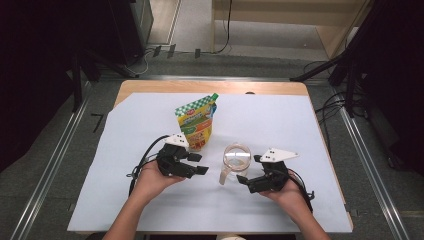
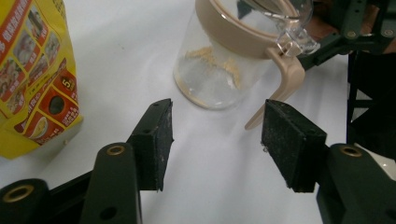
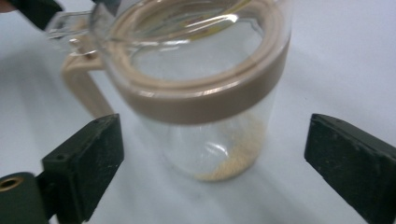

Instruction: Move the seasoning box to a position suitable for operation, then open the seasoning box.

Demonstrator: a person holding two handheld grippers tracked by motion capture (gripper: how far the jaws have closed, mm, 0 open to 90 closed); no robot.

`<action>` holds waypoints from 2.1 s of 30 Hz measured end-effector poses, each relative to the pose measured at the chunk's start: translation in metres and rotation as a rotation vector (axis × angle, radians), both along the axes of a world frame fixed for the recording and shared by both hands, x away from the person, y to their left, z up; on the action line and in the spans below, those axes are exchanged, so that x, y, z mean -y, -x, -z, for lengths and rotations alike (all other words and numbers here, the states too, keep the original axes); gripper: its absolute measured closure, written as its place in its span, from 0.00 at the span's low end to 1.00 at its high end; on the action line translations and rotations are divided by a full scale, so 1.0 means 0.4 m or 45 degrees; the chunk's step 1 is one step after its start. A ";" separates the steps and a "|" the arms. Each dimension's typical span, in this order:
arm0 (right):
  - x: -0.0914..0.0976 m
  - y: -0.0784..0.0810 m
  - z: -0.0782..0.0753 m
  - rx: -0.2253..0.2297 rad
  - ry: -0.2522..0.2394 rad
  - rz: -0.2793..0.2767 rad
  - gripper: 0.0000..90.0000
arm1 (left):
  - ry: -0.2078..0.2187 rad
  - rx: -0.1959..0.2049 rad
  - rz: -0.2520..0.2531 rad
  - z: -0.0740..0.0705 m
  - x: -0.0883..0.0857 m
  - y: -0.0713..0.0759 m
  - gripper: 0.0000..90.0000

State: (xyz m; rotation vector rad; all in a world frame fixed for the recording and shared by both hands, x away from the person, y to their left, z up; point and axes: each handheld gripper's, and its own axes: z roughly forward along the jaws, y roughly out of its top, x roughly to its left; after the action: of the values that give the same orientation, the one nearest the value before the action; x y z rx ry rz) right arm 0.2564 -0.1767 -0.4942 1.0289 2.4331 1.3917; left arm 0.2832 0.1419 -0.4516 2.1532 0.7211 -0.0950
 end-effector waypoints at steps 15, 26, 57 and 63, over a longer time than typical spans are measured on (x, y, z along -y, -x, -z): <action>0.068 0.049 -0.061 0.058 -0.061 0.024 0.63 | -0.037 -0.080 0.075 0.011 0.050 0.023 1.00; 0.052 0.057 -0.053 -0.007 -0.017 -0.047 1.00 | -0.053 -0.059 0.095 0.022 0.088 0.031 1.00; 0.040 0.014 -0.027 -0.069 -0.041 0.010 1.00 | 0.008 -0.009 0.158 0.047 0.183 0.037 1.00; 0.039 0.008 -0.025 -0.134 -0.027 0.067 1.00 | 0.027 -0.002 0.177 0.050 0.209 0.044 1.00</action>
State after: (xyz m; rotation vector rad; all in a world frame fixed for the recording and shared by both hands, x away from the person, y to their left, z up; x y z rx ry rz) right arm 0.2532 -0.1922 -0.4841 1.1908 2.4498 1.3827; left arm 0.2658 0.0585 -0.4715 2.1813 0.5684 -0.1772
